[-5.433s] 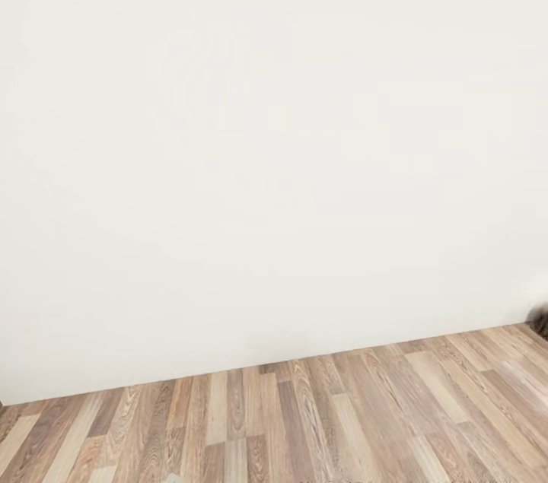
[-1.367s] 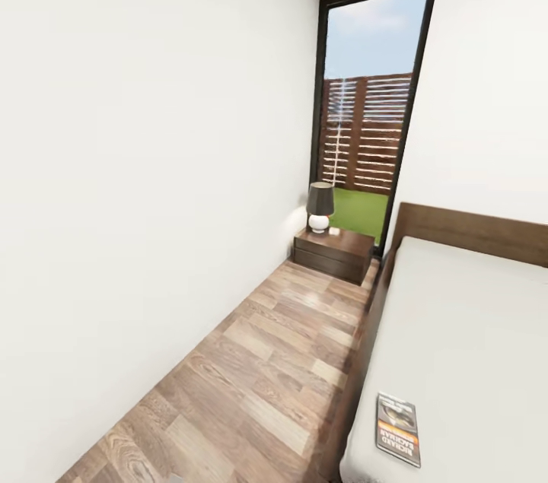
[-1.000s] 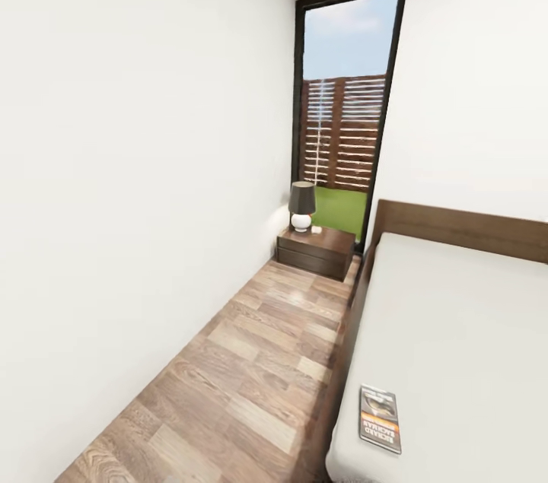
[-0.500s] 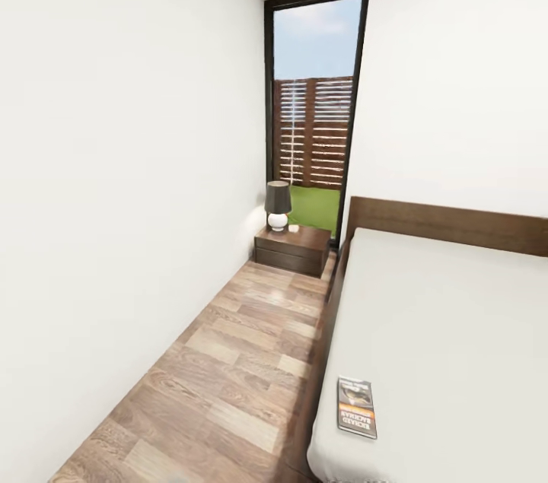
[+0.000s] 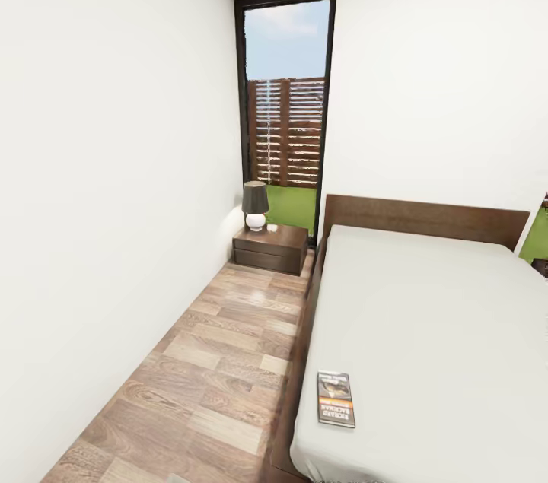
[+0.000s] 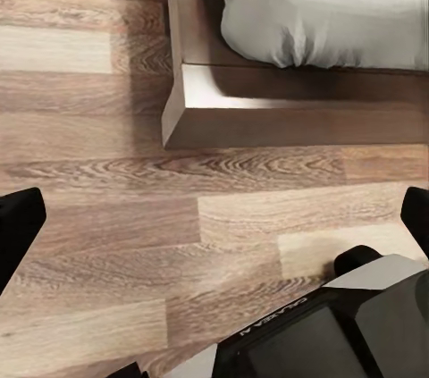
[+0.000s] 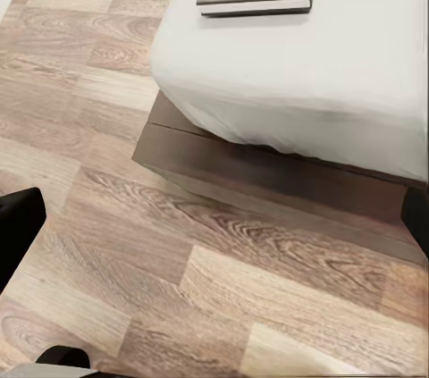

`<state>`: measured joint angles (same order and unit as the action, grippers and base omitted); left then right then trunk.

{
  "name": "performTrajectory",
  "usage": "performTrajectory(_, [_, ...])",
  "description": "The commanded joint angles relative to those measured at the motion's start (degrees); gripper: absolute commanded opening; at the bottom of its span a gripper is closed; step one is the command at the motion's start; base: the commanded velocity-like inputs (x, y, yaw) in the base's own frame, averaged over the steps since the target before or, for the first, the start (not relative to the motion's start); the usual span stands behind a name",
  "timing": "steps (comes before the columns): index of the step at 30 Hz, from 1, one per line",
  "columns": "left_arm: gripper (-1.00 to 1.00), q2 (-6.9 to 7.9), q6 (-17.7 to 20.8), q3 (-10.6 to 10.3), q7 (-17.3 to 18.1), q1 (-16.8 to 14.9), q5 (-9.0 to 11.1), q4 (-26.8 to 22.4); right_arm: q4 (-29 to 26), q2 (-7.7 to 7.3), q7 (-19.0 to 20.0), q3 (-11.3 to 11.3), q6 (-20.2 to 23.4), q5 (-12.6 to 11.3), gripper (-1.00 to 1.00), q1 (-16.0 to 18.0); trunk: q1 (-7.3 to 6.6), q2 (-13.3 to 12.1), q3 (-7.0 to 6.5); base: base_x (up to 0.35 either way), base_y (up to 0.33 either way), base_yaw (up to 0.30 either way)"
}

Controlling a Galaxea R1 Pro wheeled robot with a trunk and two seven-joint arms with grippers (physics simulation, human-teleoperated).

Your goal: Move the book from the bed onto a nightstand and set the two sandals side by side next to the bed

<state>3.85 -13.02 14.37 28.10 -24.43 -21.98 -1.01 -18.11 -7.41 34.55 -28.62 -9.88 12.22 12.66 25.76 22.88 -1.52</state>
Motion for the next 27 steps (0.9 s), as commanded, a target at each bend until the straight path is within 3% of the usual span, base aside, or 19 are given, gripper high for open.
performTrajectory(1, [1.00,0.02,-0.3,0.5,0.1,0.0,-0.6,0.0,0.1,0.02,0.3,-0.5,-0.3,0.6,1.00,0.1,0.02,0.0,0.02,0.000,0.000,-0.218])
performTrajectory(27, [1.00,0.02,-0.3,0.5,0.2,0.0,-0.6,0.0,0.1,0.02,0.3,-0.5,-0.3,0.6,1.00,0.1,0.02,0.0,0.02,0.000,0.000,-0.218])
